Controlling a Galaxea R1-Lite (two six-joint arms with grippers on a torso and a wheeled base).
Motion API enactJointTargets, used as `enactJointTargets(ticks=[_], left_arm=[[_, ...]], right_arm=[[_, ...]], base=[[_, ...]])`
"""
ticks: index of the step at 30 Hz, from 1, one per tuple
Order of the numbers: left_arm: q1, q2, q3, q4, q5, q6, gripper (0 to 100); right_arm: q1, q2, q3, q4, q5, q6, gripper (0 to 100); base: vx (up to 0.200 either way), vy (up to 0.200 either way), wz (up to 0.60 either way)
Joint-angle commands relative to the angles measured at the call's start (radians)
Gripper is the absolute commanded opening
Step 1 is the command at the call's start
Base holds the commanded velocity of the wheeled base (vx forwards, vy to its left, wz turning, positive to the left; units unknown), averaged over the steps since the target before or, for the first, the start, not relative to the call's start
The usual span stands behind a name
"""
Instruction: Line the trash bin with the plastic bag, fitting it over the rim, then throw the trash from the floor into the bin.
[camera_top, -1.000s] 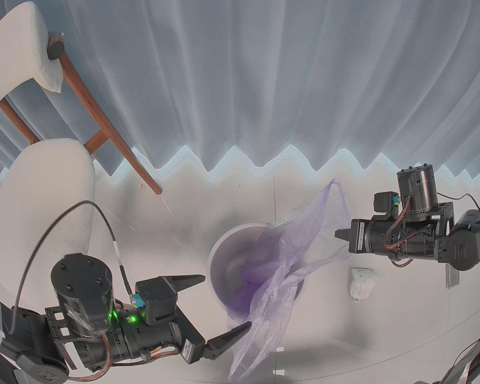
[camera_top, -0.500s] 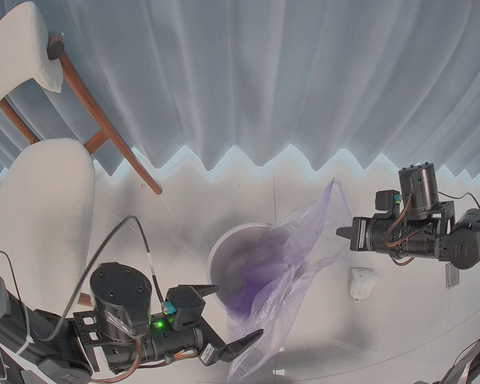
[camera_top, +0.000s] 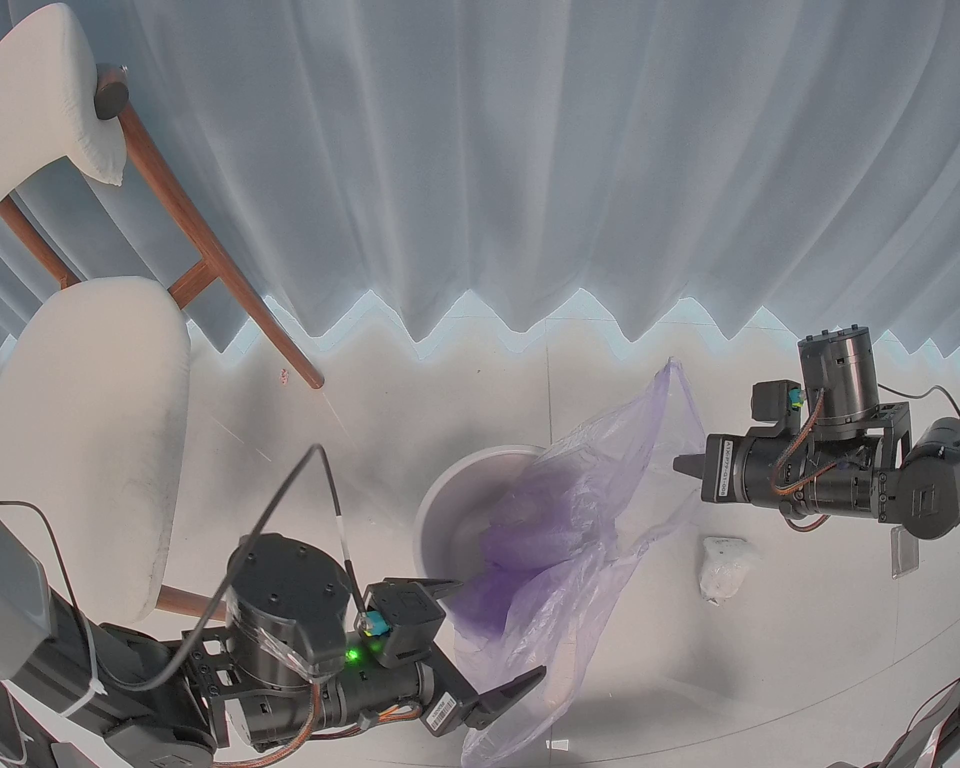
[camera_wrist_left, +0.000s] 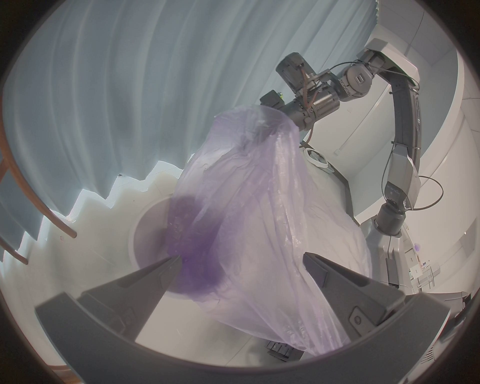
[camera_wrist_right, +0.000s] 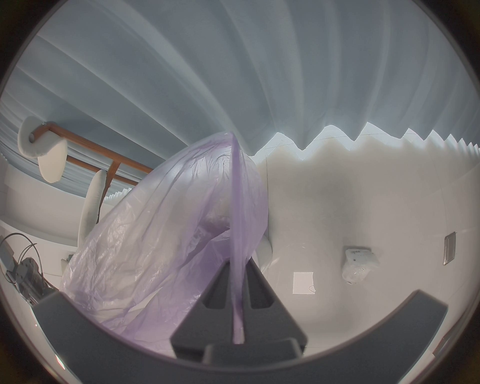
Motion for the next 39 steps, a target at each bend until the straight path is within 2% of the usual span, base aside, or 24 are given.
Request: enactJointTargets(ticks=[1, 8, 9, 19, 23, 28, 32, 36, 38, 39], left_arm=[[-0.011, 0.022, -0.001, 0.000, 0.001, 0.002, 100], [-0.001, 0.082, -0.049, -0.001, 0.006, 0.000, 100], [-0.008, 0.088, -0.057, -0.003, 0.015, 0.000, 0], [0.002, 0.086, -0.084, 0.000, 0.070, -0.044, 0], [0.046, 0.020, -0.038, 0.011, 0.135, -0.092, 0], [0.098, -0.075, 0.034, 0.016, 0.126, -0.094, 0], [0.121, -0.135, 0.042, 0.049, 0.121, -0.112, 0], [0.087, -0.164, 0.043, 0.045, 0.098, -0.319, 0], [0.087, -0.164, 0.043, 0.045, 0.098, -0.319, 0], [0.087, -0.170, 0.023, 0.040, 0.083, -0.420, 0]], right_arm=[[0.001, -0.001, -0.001, -0.001, 0.000, 0.000, 0], [0.001, -0.007, 0.000, -0.001, 0.000, 0.000, 0], [0.001, -0.012, 0.002, 0.001, 0.000, 0.000, 0], [0.000, -0.033, 0.025, 0.004, 0.000, 0.002, 0], [-0.002, -0.072, 0.062, 0.013, 0.000, 0.003, 0], [0.011, -0.095, 0.082, 0.015, 0.002, 0.006, 0], [0.053, -0.107, 0.108, 0.015, 0.002, 0.005, 0], [0.113, -0.101, 0.175, 0.009, 0.005, 0.037, 0], [0.113, -0.101, 0.175, 0.009, 0.005, 0.037, 0], [0.116, -0.086, 0.194, 0.004, 0.006, 0.043, 0]], base=[[0.000, 0.000, 0.00], [0.000, 0.000, 0.00], [0.000, 0.000, 0.00], [0.000, 0.000, 0.00], [0.000, 0.000, 0.00], [0.000, 0.000, 0.00], [0.000, 0.000, 0.00], [0.000, 0.000, 0.00], [0.000, 0.000, 0.00], [0.000, 0.000, 0.00]])
